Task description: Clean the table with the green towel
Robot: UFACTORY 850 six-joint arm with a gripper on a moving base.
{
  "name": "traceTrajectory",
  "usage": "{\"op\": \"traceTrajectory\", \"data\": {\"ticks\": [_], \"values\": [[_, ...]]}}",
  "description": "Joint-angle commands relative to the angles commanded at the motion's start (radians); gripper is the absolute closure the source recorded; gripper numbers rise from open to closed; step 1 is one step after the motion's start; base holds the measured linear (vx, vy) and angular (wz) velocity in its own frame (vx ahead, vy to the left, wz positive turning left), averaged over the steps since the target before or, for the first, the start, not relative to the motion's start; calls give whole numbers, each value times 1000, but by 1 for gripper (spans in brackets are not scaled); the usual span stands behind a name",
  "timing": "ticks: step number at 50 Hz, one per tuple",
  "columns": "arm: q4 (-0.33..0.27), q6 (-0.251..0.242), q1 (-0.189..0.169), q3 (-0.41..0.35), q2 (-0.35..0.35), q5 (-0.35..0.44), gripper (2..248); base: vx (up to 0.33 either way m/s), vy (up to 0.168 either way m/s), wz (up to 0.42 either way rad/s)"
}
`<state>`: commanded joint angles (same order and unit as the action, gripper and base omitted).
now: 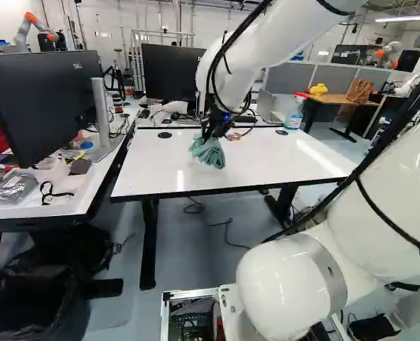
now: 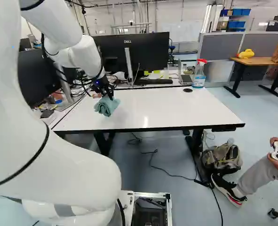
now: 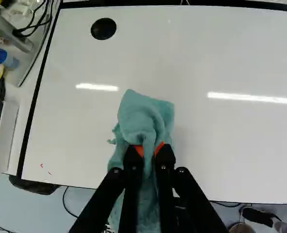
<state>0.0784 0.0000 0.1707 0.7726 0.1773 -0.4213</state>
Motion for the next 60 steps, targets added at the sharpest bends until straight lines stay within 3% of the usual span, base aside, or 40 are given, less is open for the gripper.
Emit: {"op": "traceTrajectory", "data": {"ticks": [11,60], "values": [[0,0,18,35,-38,0,208,0,0,0],[0,0,189,150,-158,0,208,0,0,0]]}}
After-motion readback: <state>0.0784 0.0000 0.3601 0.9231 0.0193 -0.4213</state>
